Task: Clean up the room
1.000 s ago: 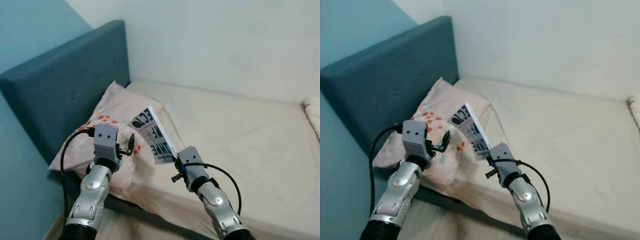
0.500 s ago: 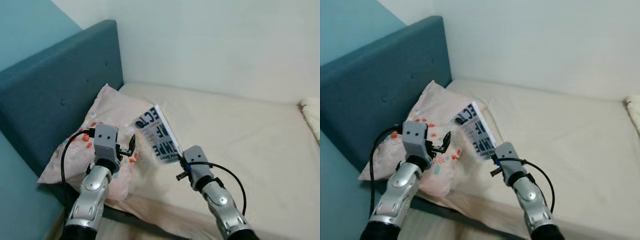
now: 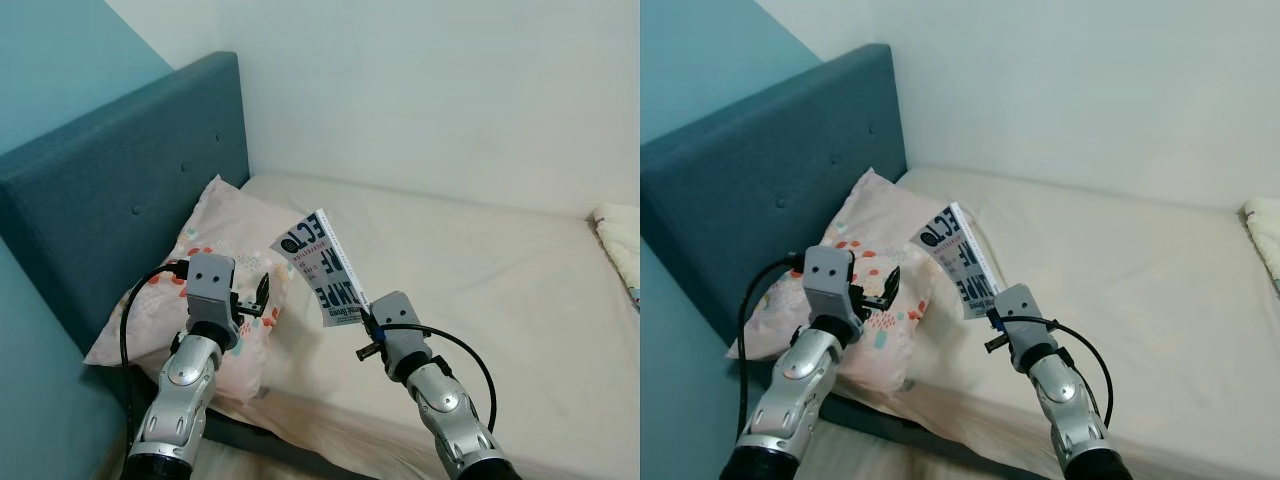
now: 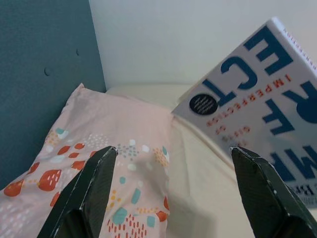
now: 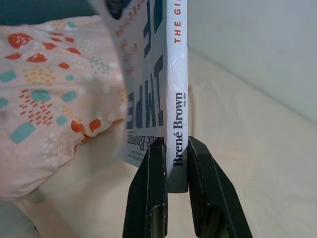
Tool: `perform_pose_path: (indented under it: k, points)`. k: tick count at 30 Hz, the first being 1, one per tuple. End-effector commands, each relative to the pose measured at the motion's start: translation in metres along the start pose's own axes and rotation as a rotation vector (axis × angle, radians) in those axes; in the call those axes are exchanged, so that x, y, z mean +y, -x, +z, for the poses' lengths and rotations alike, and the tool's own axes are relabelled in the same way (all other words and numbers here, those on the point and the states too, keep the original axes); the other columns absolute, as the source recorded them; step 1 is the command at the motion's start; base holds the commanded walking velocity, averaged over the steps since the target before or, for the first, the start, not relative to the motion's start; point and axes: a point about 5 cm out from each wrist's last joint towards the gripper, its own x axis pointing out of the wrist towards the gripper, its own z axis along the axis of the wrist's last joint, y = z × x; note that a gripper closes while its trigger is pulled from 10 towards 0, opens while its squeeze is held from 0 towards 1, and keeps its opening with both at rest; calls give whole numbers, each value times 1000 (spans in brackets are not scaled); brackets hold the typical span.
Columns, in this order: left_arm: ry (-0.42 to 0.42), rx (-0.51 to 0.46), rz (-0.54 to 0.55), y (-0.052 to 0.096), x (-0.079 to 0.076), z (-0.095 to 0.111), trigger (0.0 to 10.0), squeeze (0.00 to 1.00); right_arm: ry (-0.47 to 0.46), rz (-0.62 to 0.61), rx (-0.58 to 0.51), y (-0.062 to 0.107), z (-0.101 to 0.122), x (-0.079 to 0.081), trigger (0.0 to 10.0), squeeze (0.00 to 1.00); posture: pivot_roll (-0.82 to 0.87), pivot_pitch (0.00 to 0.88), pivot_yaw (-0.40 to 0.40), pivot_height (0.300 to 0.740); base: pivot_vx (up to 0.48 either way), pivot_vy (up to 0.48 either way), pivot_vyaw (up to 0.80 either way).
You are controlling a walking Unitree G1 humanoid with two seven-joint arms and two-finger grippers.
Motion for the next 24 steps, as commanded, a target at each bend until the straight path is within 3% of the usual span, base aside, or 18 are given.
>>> perform_pose_path:
  k: [1, 16, 22, 24]
  points:
    - [2, -17, -9, 1, -1, 2, 10000, 0, -25, -55, -26, -1, 5, -7, 10000, 0, 30, 0, -18, 740, 0, 0, 0]
    - [-9, -15, -25, 0, -1, 3, 10000, 0, -68, -86, -31, -4, 7, -9, 10000, 0, 44, 0, -27, 740, 0, 0, 0]
    - [-5, -24, -28, -2, -1, 5, 10000, 0, -60, -81, -32, -5, 7, -8, 10000, 0, 34, 0, -33, 740, 273, 0, 0]
    - [-4, -25, -27, -2, -1, 5, 10000, 0, -43, -73, -32, -5, 8, -8, 10000, 0, 32, 0, -32, 740, 285, 0, 800]
